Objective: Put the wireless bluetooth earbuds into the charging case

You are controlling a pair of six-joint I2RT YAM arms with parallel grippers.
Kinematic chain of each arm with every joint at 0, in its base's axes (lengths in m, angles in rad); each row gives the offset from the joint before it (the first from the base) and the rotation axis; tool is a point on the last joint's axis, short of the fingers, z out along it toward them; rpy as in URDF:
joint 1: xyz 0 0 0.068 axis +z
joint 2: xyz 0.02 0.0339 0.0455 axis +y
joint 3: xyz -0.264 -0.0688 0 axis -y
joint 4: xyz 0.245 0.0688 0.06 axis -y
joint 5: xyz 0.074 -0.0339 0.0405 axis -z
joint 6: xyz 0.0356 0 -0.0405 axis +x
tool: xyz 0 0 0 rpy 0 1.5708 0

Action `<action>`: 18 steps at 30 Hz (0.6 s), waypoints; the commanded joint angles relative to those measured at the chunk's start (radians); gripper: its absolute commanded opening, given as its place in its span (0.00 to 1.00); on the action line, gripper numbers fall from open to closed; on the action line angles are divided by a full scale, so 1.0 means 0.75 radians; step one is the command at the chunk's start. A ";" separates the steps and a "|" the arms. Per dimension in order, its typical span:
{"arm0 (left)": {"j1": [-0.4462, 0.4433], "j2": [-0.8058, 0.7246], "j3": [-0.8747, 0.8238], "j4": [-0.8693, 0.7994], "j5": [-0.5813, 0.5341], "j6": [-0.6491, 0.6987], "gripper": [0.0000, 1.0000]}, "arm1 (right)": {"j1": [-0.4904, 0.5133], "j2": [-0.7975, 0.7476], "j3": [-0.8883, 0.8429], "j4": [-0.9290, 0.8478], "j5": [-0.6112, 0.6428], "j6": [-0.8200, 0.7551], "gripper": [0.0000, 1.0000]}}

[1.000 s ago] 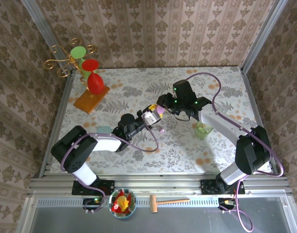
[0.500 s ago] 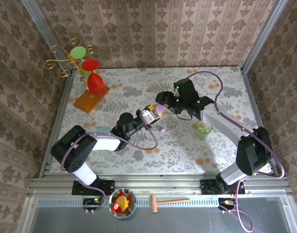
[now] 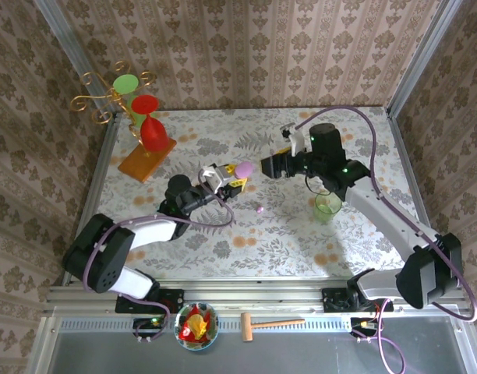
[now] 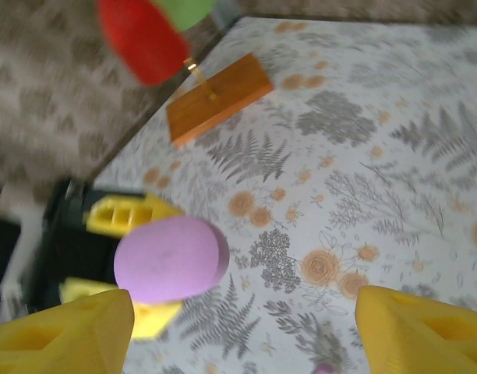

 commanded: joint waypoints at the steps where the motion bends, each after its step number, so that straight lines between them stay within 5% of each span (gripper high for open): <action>1: 0.036 -0.072 -0.013 -0.033 0.276 -0.191 0.26 | 0.003 -0.072 -0.040 -0.089 -0.226 -0.581 0.76; 8: 0.054 -0.113 0.024 0.031 0.529 -0.380 0.27 | 0.028 -0.065 0.030 -0.365 -0.493 -1.187 0.72; 18: 0.046 -0.110 0.031 0.107 0.600 -0.439 0.26 | 0.089 0.062 0.140 -0.445 -0.504 -1.315 0.69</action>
